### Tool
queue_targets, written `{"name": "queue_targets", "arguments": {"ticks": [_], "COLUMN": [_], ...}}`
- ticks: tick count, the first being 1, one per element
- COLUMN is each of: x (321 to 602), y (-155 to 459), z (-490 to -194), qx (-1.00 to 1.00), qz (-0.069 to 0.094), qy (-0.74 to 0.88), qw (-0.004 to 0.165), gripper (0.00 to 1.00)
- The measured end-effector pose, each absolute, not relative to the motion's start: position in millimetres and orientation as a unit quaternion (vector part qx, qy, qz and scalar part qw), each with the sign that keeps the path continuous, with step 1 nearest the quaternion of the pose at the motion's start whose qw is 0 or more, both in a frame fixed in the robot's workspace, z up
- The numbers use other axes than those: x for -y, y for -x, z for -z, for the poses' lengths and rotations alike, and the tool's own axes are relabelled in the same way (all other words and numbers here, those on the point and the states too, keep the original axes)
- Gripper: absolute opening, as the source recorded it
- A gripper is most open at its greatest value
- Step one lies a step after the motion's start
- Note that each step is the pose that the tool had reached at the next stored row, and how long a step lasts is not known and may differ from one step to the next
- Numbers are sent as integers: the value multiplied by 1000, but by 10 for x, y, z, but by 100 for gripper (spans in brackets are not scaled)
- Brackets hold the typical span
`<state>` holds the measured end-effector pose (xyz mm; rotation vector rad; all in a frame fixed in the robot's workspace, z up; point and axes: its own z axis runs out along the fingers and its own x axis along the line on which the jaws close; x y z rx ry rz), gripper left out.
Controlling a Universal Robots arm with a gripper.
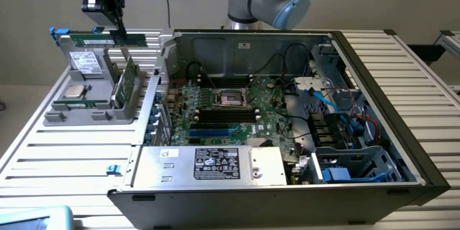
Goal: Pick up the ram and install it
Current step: 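Pick up the ram and move it above insertion slot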
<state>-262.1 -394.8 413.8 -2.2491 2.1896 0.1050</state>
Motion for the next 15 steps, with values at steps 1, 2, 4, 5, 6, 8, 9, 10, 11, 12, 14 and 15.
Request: {"name": "queue_targets", "arguments": {"ticks": [1,2,4,5,6,8,9,10,11,12,14,15], "x": [3948,3948,3948,3948,3948,3949,3948,3948,3948,3948,3948,3948], "y": [2572,2528,2438,2395,2349,2256,2211,2165,2119,2071,1981,1937], "z": [-4149,-4158,-4174,-4179,-4185,-4193,-4196,-4197,-4198,-4199,-4199,-4200], "qx": [-697,-697,-697,-697,-697,-697,-697,-697,-697,-697,-697,-697], "qz": [-33,-33,-33,-33,-33,-33,-33,-33,-33,-33,-33,-33], "qy": [716,716,716,716,716,716,716,716,716,716,716,716], "qw": [0,0,0,0,0,0,0,0,0,0,0,0], "gripper": [13,13,13,13,13,13,13,13,13,13,13,13]}}
